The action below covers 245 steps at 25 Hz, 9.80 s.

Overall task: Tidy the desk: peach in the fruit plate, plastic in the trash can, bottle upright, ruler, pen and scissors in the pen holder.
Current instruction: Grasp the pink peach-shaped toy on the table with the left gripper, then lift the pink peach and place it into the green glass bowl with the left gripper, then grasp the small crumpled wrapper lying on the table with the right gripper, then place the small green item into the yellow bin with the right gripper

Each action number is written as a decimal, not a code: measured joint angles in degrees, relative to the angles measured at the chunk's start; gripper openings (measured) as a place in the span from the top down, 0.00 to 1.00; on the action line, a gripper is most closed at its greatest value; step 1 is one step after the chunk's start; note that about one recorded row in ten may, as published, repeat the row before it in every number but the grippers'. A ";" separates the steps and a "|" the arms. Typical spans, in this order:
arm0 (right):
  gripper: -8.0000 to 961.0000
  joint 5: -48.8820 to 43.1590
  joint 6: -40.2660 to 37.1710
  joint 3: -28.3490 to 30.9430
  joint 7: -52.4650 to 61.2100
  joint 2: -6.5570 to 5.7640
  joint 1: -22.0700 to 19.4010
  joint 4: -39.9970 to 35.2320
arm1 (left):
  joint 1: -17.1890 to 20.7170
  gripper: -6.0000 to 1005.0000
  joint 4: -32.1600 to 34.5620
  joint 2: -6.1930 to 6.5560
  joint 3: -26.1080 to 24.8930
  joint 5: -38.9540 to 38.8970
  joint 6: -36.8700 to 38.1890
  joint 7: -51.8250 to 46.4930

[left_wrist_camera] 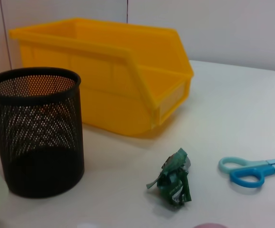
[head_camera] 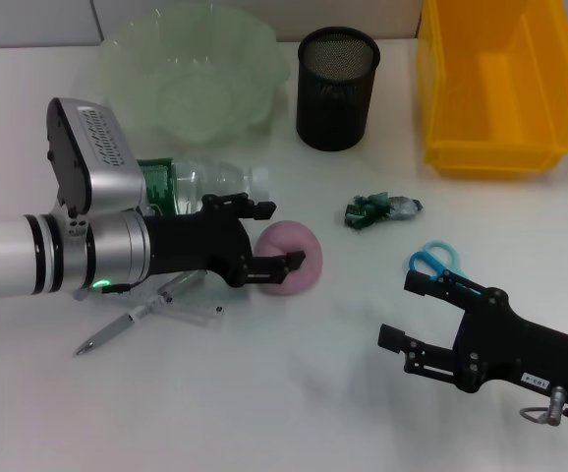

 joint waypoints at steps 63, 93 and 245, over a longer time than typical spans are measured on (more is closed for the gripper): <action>0.15 0.01 -0.44 0.04 -3.10 0.09 1.23 5.94 | -2.02 0.94 3.47 0.00 0.91 -36.48 -23.18 8.22; 0.15 0.00 -0.01 2.24 -3.12 0.08 1.89 6.00 | -0.60 0.61 4.16 0.01 7.22 -36.98 -18.78 6.26; 0.97 56.96 20.46 -33.34 21.73 -0.09 -7.35 -33.81 | 13.68 0.19 13.97 0.44 8.96 -10.49 16.03 2.86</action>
